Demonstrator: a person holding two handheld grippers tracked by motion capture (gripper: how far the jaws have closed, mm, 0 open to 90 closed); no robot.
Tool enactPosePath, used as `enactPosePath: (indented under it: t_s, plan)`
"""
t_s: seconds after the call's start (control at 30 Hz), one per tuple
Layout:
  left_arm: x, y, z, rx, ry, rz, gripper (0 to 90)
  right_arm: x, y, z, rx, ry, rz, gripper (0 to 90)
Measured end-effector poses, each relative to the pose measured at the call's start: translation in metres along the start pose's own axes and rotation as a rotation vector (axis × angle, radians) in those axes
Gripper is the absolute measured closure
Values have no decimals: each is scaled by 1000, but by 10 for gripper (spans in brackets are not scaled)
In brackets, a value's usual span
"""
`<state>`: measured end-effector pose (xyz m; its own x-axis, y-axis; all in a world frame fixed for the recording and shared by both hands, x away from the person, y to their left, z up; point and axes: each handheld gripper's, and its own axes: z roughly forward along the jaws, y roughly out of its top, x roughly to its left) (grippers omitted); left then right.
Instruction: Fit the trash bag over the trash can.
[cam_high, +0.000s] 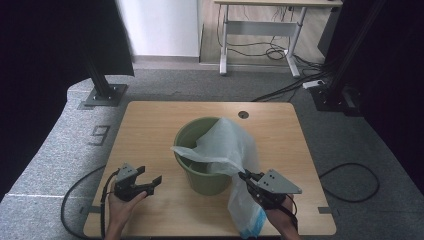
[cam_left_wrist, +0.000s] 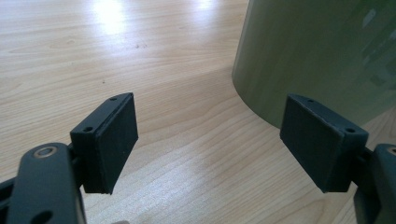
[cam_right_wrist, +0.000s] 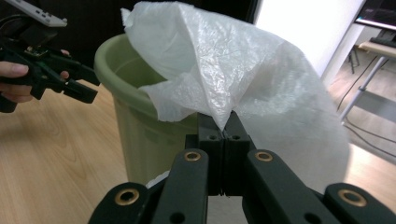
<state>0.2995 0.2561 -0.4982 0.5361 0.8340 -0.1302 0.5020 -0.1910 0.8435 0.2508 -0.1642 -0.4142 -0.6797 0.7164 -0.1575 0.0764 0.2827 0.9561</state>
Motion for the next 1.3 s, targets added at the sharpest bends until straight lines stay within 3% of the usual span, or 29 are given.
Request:
enactPosePath:
  t_s: [0.1, 0.17, 0.27, 0.4, 0.5, 0.63, 0.87, 1.1, 1.2, 1.3]
  plan:
    - [0, 0, 0, 2, 0, -1, 190, 1, -3, 4, 3, 7, 7, 817]
    - [1, -1, 1, 3, 2, -4, 190, 3, -5, 3, -21, -7, 23, 595]
    - [2, -2, 2, 7, 2, -7, 190, 8, -8, -3, -56, -43, 43, 383]
    - [1, -3, 2, 12, 1, -4, 190, 12, -16, -14, -70, -46, 87, 303]
    - [1, -3, 3, 13, 2, -5, 190, 15, -24, -23, -75, -44, 129, 272]
    - [1, -4, 4, 17, 3, -7, 190, 22, -37, -26, -53, -43, 150, 242]
    - [1, -4, 5, 23, 5, -3, 190, 34, -56, -13, 5, -39, 183, 210]
    - [1, -5, 5, 26, 7, -4, 190, 41, -53, -3, 21, -45, 193, 202]
    - [1, -4, 5, 23, 6, -2, 190, 41, -54, 3, 42, -63, 192, 249]
    - [1, -4, 4, 20, 7, -3, 190, 37, -59, 10, 59, -74, 194, 446]
